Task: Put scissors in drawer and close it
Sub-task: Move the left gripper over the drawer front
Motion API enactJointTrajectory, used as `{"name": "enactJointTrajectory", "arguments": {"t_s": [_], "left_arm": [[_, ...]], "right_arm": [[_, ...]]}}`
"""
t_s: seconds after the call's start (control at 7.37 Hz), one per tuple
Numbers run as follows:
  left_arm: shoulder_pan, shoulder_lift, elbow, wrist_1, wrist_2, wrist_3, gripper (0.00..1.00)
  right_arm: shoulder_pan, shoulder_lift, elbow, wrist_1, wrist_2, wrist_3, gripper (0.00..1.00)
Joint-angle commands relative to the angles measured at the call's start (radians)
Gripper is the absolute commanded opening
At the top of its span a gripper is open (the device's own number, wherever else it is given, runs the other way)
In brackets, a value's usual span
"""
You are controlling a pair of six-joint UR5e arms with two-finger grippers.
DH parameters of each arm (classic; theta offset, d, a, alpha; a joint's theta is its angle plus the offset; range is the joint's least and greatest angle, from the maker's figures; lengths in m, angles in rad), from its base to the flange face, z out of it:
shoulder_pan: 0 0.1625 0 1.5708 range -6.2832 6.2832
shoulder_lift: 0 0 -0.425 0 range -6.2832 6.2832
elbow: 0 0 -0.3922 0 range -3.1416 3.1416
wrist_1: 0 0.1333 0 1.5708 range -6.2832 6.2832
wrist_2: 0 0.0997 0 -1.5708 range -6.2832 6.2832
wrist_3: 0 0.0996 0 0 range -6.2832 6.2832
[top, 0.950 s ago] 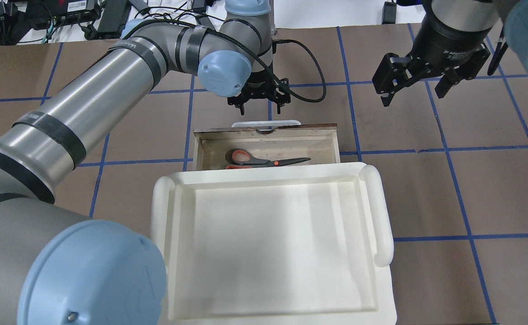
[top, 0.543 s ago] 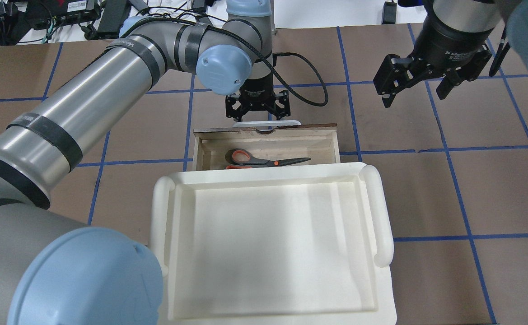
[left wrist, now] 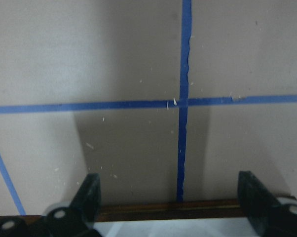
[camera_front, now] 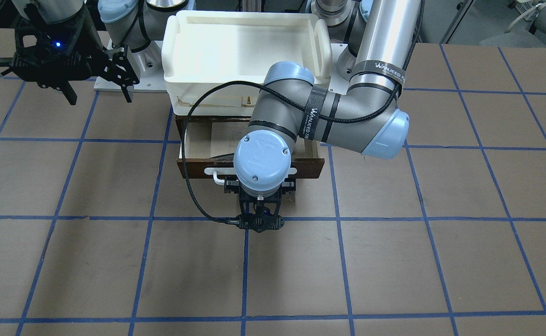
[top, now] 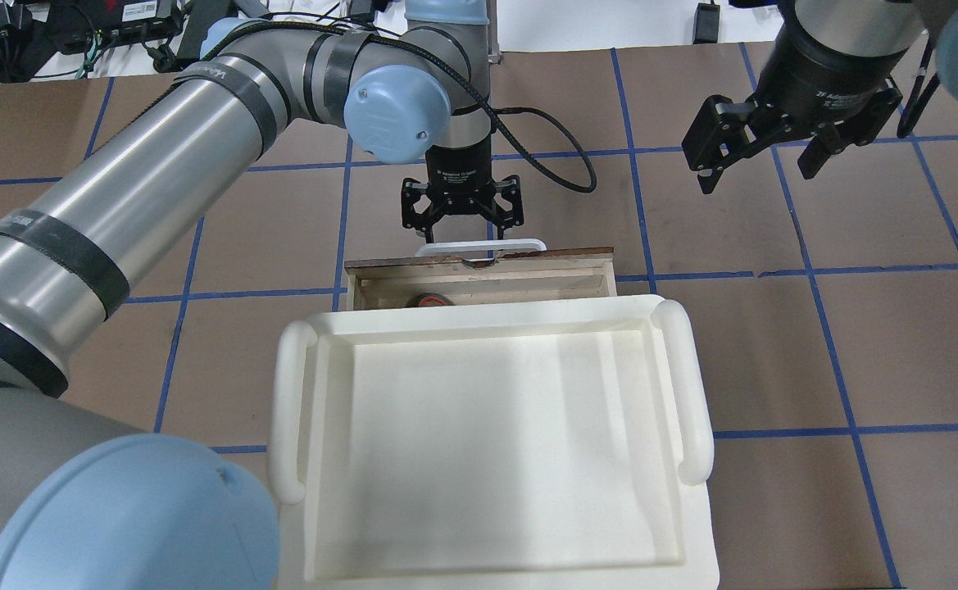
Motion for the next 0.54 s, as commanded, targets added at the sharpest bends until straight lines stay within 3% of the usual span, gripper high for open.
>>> {"name": "enactJointTrajectory", "arguments": {"t_s": [0.0, 0.41], "left_arm": [[0.006, 0.006, -0.003, -0.066, -0.019, -0.003, 1.0], [0.018, 0.01, -0.009, -0.128, -0.045, -0.005, 1.0]], "right_arm": [[-0.001, -0.002, 0.0, -0.004, 0.0, 0.0, 1.0], [-0.001, -0.002, 0.0, -0.005, -0.002, 0.0, 1.0]]}}
